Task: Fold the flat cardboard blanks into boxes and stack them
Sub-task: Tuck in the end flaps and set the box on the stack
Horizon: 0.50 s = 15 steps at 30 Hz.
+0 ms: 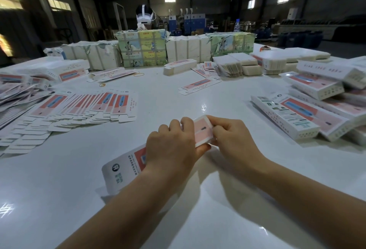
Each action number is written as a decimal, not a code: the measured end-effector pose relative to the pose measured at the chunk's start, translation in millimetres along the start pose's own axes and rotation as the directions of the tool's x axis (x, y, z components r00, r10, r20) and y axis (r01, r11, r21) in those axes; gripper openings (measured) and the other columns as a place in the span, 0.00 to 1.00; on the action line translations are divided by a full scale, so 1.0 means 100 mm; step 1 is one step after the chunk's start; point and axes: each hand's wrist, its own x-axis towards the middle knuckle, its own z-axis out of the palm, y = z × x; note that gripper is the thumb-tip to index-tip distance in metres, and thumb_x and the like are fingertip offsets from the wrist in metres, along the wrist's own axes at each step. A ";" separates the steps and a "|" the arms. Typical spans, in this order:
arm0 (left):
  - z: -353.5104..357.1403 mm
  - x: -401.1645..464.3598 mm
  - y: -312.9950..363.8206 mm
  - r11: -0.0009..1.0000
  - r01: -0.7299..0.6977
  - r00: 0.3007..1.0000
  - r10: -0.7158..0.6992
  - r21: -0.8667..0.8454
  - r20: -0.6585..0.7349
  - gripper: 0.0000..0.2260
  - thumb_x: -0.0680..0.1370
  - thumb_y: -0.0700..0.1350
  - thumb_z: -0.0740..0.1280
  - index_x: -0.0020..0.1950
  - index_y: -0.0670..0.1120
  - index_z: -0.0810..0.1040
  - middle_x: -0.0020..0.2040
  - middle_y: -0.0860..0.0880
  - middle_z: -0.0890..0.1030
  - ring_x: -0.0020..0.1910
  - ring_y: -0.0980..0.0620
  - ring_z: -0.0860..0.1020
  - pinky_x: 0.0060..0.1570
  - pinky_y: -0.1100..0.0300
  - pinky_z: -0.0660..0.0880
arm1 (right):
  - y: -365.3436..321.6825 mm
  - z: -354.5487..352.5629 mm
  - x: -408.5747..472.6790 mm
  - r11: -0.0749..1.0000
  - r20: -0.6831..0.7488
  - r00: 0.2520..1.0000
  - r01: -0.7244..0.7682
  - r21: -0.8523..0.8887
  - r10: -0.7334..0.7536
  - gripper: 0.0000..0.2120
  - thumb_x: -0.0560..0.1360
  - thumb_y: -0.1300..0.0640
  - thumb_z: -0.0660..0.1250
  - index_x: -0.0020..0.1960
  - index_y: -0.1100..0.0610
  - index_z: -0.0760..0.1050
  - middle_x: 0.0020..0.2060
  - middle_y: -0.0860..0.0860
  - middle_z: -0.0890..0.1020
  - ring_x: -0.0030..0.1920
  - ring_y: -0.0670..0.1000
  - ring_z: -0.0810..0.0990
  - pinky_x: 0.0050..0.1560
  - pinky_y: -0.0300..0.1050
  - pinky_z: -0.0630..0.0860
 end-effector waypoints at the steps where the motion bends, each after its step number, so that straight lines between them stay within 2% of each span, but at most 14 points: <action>1: 0.00 0.01 0.01 1.000 0.001 1.000 -0.001 -0.004 -0.001 0.32 0.73 0.70 0.42 0.62 0.47 0.65 0.48 0.49 0.74 0.39 0.50 0.67 0.36 0.58 0.63 | -0.01 0.01 -0.01 0.998 -0.012 1.000 0.021 -0.054 -0.022 0.18 0.70 0.59 0.52 0.45 0.56 0.81 0.37 0.52 0.83 0.43 0.57 0.79 0.45 0.54 0.77; 3: 0.02 0.01 0.01 1.000 0.000 1.000 0.000 -0.021 -0.001 0.34 0.71 0.67 0.38 0.61 0.47 0.66 0.47 0.49 0.75 0.39 0.49 0.71 0.36 0.58 0.63 | -0.03 0.04 -0.02 0.993 -0.025 0.999 0.036 -0.110 -0.039 0.15 0.72 0.58 0.53 0.44 0.60 0.78 0.38 0.56 0.81 0.43 0.58 0.77 0.43 0.53 0.75; 5: 0.03 0.02 0.01 1.000 0.001 1.000 -0.002 -0.030 -0.007 0.33 0.71 0.66 0.36 0.59 0.47 0.68 0.46 0.49 0.75 0.40 0.47 0.74 0.35 0.58 0.63 | -0.05 0.07 -0.03 0.990 -0.016 0.999 0.038 -0.134 -0.040 0.11 0.74 0.62 0.54 0.46 0.62 0.75 0.39 0.57 0.80 0.44 0.59 0.77 0.45 0.54 0.74; 8: 0.06 0.04 0.00 1.000 -0.003 1.000 0.003 0.024 0.002 0.30 0.73 0.65 0.38 0.59 0.47 0.66 0.48 0.49 0.75 0.43 0.48 0.76 0.36 0.58 0.63 | -0.05 0.08 -0.05 0.989 0.014 1.000 0.011 -0.147 -0.009 0.08 0.74 0.65 0.55 0.47 0.62 0.72 0.40 0.56 0.80 0.43 0.58 0.76 0.45 0.54 0.73; 10: 0.08 0.05 -0.01 0.999 -0.011 1.000 0.010 0.043 0.029 0.29 0.74 0.66 0.40 0.60 0.47 0.64 0.50 0.49 0.75 0.45 0.48 0.77 0.37 0.58 0.63 | -0.04 0.08 -0.06 0.993 0.032 0.999 -0.013 -0.117 0.017 0.07 0.74 0.66 0.55 0.48 0.61 0.72 0.41 0.55 0.80 0.43 0.56 0.76 0.44 0.51 0.73; 11: 0.10 0.05 -0.03 0.999 -0.018 0.999 0.017 0.043 0.036 0.27 0.76 0.66 0.43 0.60 0.47 0.64 0.51 0.49 0.75 0.45 0.48 0.77 0.37 0.59 0.64 | -0.03 0.08 -0.05 0.995 0.053 0.998 -0.028 -0.093 0.033 0.10 0.74 0.66 0.56 0.52 0.60 0.72 0.43 0.54 0.80 0.44 0.54 0.76 0.46 0.48 0.73; 12: 0.11 0.05 -0.05 0.999 -0.026 0.999 0.024 0.045 0.039 0.26 0.76 0.67 0.46 0.60 0.47 0.63 0.50 0.49 0.75 0.44 0.49 0.77 0.36 0.59 0.64 | -0.01 0.08 -0.04 0.997 0.082 0.995 -0.055 -0.050 0.059 0.16 0.74 0.66 0.57 0.60 0.58 0.72 0.49 0.51 0.80 0.49 0.52 0.77 0.50 0.46 0.74; 13: 0.12 0.06 -0.08 0.998 -0.032 0.999 0.030 0.050 0.040 0.26 0.76 0.67 0.48 0.59 0.47 0.63 0.50 0.49 0.75 0.44 0.49 0.77 0.36 0.60 0.65 | 0.01 0.08 -0.03 0.996 0.127 0.988 -0.092 0.014 0.089 0.25 0.74 0.66 0.59 0.70 0.54 0.66 0.56 0.49 0.79 0.54 0.50 0.77 0.54 0.43 0.74; 14: 0.12 0.06 -0.11 0.998 -0.038 0.998 0.036 0.047 0.042 0.26 0.76 0.68 0.50 0.58 0.48 0.63 0.49 0.49 0.75 0.44 0.49 0.77 0.36 0.60 0.65 | 0.03 0.08 -0.02 0.987 0.183 0.977 -0.126 0.096 0.107 0.34 0.74 0.67 0.60 0.76 0.52 0.56 0.63 0.48 0.75 0.59 0.48 0.76 0.57 0.39 0.74; 15: 0.12 0.06 -0.15 0.999 -0.039 0.998 0.037 0.036 0.049 0.25 0.75 0.68 0.52 0.57 0.48 0.63 0.49 0.49 0.75 0.44 0.49 0.77 0.36 0.60 0.65 | 0.04 0.09 0.00 0.973 0.246 0.963 -0.156 0.172 0.111 0.38 0.74 0.69 0.61 0.78 0.50 0.49 0.66 0.47 0.73 0.60 0.46 0.76 0.55 0.35 0.74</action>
